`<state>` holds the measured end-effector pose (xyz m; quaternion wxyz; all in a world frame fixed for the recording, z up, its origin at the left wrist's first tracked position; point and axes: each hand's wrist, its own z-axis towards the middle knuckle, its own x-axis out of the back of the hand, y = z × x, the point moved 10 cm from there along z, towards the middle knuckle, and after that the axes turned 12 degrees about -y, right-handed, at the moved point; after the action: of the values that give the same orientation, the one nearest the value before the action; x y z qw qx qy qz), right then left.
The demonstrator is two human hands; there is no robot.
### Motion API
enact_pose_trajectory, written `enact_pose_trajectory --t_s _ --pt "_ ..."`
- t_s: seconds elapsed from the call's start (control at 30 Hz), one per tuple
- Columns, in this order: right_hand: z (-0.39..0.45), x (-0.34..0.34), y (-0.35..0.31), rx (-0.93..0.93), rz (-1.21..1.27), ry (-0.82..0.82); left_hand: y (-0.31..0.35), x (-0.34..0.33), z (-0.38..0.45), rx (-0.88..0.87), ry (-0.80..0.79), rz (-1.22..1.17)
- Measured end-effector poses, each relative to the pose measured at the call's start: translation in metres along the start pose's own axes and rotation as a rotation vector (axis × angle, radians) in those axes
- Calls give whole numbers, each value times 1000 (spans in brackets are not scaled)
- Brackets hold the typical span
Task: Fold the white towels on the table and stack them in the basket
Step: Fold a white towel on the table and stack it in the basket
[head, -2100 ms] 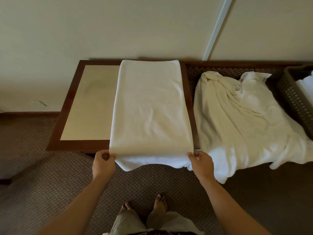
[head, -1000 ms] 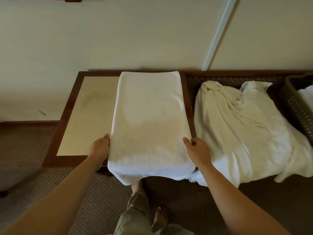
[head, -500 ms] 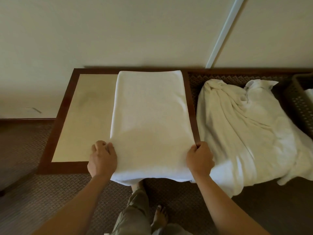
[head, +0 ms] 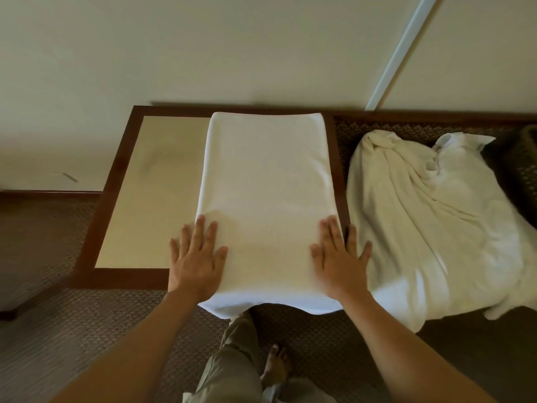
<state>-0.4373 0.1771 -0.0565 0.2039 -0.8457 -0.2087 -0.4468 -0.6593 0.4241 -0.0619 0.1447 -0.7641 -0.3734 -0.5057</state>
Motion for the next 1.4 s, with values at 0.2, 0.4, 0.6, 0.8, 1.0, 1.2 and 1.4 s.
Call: enact_pose_trajectory --t_s 0.2,0.4,0.6,0.8,1.0,1.2,1.4 --pt "-19 8 37 -272 162 30 -16 8 -17 261 -25 -66" --pt "-31 -26 -91 222 8 37 118 0 -14 -223 -20 17" --pt "-37 -23 -13 65 20 42 28 -12 -19 9 8 -3" --pt "-53 -29 39 -78 155 -28 -11 -18 -42 161 -6 -128" --pt "-58 -26 32 -175 191 -64 -9 -13 -52 280 -38 -74" --pt "-55 -22 -74 236 -19 31 77 3 -29 6 24 -2" --pt "-32 -25 -57 254 -80 23 77 -16 -21 -130 -8 70"
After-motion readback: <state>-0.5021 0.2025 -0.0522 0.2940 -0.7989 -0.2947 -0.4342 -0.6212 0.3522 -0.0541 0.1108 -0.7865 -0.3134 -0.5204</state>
